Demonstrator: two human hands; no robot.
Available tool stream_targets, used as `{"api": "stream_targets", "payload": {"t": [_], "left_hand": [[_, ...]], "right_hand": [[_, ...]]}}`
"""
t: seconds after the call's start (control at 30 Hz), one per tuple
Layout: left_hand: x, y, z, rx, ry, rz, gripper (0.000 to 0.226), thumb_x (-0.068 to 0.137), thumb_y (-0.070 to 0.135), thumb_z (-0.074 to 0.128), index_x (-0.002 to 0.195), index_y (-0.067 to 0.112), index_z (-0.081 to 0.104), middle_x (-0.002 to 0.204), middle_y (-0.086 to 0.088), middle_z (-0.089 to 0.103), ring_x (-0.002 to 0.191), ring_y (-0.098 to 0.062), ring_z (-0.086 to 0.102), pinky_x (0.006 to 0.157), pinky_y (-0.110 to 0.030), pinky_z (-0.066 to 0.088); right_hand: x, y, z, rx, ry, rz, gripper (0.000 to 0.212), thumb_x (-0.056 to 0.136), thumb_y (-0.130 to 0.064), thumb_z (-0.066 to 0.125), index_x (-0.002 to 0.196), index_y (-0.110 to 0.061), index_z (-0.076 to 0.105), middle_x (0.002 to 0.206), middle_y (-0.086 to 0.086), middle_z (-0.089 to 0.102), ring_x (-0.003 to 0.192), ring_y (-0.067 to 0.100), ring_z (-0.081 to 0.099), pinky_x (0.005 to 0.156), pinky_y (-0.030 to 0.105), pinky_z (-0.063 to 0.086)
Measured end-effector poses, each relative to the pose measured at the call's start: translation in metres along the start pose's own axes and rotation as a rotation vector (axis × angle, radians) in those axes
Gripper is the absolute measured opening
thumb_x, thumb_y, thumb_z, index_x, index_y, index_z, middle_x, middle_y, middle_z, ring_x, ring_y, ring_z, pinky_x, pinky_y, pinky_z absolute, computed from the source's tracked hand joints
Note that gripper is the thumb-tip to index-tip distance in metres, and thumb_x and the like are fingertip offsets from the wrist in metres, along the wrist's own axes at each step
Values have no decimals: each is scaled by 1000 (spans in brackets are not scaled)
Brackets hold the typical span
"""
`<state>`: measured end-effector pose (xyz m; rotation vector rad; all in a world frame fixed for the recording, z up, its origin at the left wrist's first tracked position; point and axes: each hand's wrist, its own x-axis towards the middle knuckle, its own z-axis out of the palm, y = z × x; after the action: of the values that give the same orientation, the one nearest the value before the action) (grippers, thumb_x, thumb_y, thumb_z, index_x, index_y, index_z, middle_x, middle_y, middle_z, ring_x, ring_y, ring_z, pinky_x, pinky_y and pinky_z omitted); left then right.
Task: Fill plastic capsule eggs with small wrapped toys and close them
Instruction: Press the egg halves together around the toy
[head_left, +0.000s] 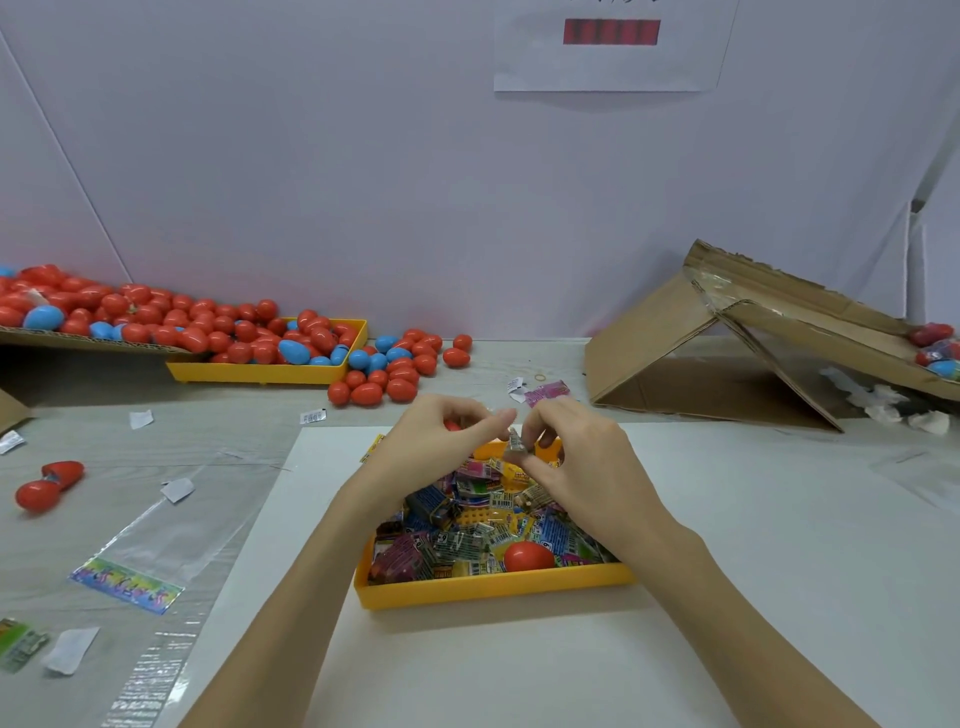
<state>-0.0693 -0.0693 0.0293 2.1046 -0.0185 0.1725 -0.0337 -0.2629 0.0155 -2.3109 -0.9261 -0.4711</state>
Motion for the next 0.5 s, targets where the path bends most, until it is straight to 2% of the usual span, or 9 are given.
{"api": "stream_targets", "payload": {"t": [0.1, 0.2, 0.27, 0.33, 0.37, 0.43, 0.5], "left_hand": [[0, 0, -1, -56, -22, -41, 18, 88, 49, 76, 86, 31, 79, 70, 3, 62, 67, 0, 56, 67, -19, 47], [0, 3, -1, -106, -20, -74, 12, 91, 39, 76, 85, 28, 79, 57, 17, 58, 52, 5, 51, 52, -8, 40], [0, 5, -2, -118, -18, -68, 12, 94, 35, 74, 88, 25, 77, 56, 18, 56, 49, 4, 49, 49, -7, 37], [-2, 6, -5, -114, -21, -40, 11, 95, 35, 73, 90, 26, 76, 64, 14, 60, 53, 4, 49, 53, -9, 41], [-3, 6, -6, -113, -18, -26, 10, 95, 36, 73, 91, 27, 76, 68, 9, 63, 57, 4, 51, 56, -12, 44], [-4, 6, -8, -113, -10, -12, 10, 95, 37, 73, 91, 28, 76, 80, -4, 67, 67, 1, 57, 66, -14, 49], [-4, 5, -9, -121, -4, -12, 10, 94, 37, 73, 91, 28, 76, 83, -7, 68, 72, -2, 58, 72, -17, 50]], "right_hand": [[0, 0, 1, -9, -2, -26, 22, 87, -25, 82, 88, -25, 60, 90, -14, 53, 81, 4, 49, 70, 14, 37], [0, 1, 0, 29, -18, -29, 27, 85, -32, 84, 95, -24, 60, 95, -13, 55, 87, 7, 52, 73, 17, 43], [0, 2, -1, 151, -96, 29, 40, 82, -43, 84, 107, -27, 56, 105, -14, 57, 97, 6, 55, 78, 17, 48], [0, -2, -5, 367, -171, 138, 52, 81, -58, 78, 118, -33, 53, 114, -19, 59, 106, 2, 59, 82, 18, 53], [0, -3, -6, 461, -167, 179, 50, 84, -62, 72, 121, -35, 53, 116, -20, 62, 107, 0, 61, 83, 20, 55], [1, -3, -8, 546, -113, 209, 35, 94, -51, 66, 122, -31, 60, 112, -17, 68, 106, 0, 65, 86, 23, 57], [2, -2, -10, 550, -81, 213, 17, 98, -29, 70, 115, -26, 68, 103, -14, 72, 101, 1, 68, 85, 21, 56]]}}
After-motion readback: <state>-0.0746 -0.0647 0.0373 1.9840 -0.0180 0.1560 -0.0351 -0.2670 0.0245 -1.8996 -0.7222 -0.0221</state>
